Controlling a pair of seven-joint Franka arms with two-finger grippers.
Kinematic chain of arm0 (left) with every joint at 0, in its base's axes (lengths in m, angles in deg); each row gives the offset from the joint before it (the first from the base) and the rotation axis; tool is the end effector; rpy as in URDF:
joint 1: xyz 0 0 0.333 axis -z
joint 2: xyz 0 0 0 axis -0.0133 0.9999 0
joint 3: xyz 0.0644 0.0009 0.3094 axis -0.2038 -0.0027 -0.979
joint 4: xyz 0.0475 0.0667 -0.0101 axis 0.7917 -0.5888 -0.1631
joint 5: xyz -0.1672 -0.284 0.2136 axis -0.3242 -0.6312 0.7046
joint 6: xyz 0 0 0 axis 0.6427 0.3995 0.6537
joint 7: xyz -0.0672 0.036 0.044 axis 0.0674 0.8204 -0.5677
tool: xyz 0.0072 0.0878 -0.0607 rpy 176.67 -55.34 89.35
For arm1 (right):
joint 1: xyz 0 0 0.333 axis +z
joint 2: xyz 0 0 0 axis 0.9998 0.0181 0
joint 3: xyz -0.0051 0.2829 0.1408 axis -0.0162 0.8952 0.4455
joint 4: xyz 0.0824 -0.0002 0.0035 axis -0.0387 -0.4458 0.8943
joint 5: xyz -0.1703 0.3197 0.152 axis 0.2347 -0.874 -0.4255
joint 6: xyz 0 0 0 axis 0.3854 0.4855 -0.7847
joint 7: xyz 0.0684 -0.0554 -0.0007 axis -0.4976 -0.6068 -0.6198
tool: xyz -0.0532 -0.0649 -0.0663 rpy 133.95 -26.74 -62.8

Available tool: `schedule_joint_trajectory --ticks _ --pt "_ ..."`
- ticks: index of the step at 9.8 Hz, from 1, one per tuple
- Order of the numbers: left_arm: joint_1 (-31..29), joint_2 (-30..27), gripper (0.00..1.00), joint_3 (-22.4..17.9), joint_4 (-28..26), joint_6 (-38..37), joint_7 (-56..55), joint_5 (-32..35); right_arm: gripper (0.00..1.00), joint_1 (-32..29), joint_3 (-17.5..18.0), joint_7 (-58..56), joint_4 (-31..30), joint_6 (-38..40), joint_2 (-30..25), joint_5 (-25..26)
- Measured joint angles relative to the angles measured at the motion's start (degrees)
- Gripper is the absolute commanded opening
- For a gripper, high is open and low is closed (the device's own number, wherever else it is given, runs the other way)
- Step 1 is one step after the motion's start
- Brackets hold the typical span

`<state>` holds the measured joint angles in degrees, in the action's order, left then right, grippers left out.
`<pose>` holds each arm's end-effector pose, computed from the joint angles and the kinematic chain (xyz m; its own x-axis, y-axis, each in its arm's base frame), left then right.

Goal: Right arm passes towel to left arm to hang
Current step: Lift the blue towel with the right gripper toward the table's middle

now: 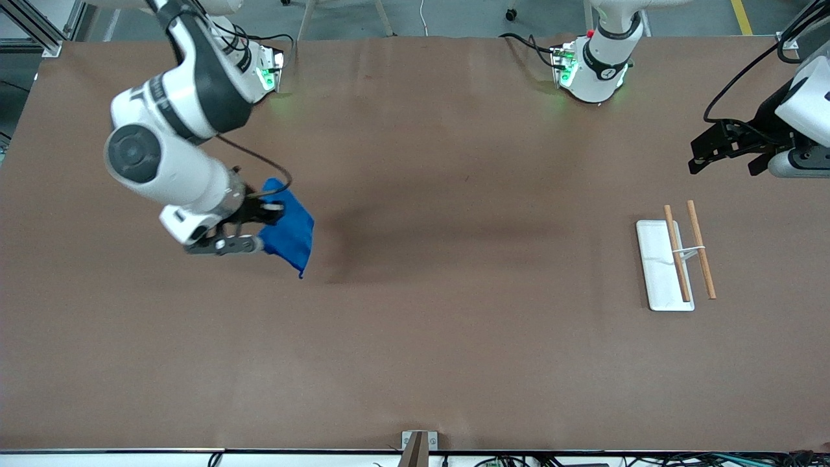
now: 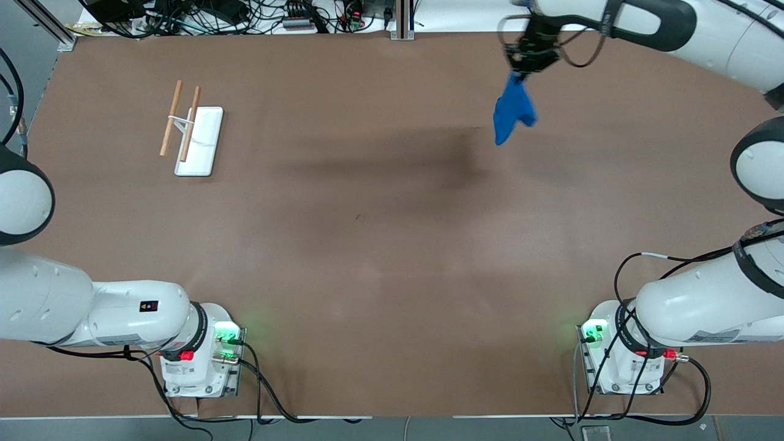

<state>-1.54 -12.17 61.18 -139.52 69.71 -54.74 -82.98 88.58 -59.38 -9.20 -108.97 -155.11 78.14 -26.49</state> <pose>0.5491 -0.0598 0.6446 0.9992 -0.0216 0.0334 -0.0232 -0.9986 0.0470 0.5629 0.2747 0.4647 0.9928 -0.0104 -0.1193 -0.0308 -0.9848 -0.1708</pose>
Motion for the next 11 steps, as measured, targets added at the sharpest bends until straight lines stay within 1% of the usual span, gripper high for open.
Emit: schedule_joint_trajectory --ticks 1,2,3,5,7,9,10,11 --pt "0.01 0.04 1.00 0.01 -0.19 0.00 0.00 -0.78 0.01 0.50 2.25 1.80 0.69 -2.72 0.21 -3.10" --pt "0.01 0.07 1.00 0.02 -0.65 -0.02 0.00 -1.81 0.01 1.41 3.29 3.89 0.86 -6.83 0.66 -7.12" --pt "0.01 0.15 1.00 0.04 -1.31 -0.02 0.00 -3.24 0.01 3.13 3.60 7.13 0.87 -12.33 1.78 -10.52" --pt "-0.25 0.25 1.00 0.00 -2.38 -0.09 0.43 -8.53 0.01 7.23 4.13 13.64 1.01 -23.36 5.40 -15.54" --pt "-0.90 0.28 1.00 -0.01 -4.41 -0.06 4.31 -11.65 0.01 9.64 6.52 15.98 2.05 -33.20 8.69 -24.67" --pt "-3.11 0.26 1.00 -0.04 -6.79 -0.28 12.54 -17.66 0.01 11.35 7.86 16.30 4.63 -37.47 10.46 -34.11" --pt "-5.06 0.28 1.00 -0.13 -8.60 -1.23 18.09 -21.33 0.01 12.45 8.27 16.51 6.17 -39.63 11.10 -39.33" --pt "-6.11 0.32 1.00 -0.19 -10.30 -2.55 21.49 -23.65 0.01 13.97 8.63 16.62 7.50 -42.07 11.73 -44.31"
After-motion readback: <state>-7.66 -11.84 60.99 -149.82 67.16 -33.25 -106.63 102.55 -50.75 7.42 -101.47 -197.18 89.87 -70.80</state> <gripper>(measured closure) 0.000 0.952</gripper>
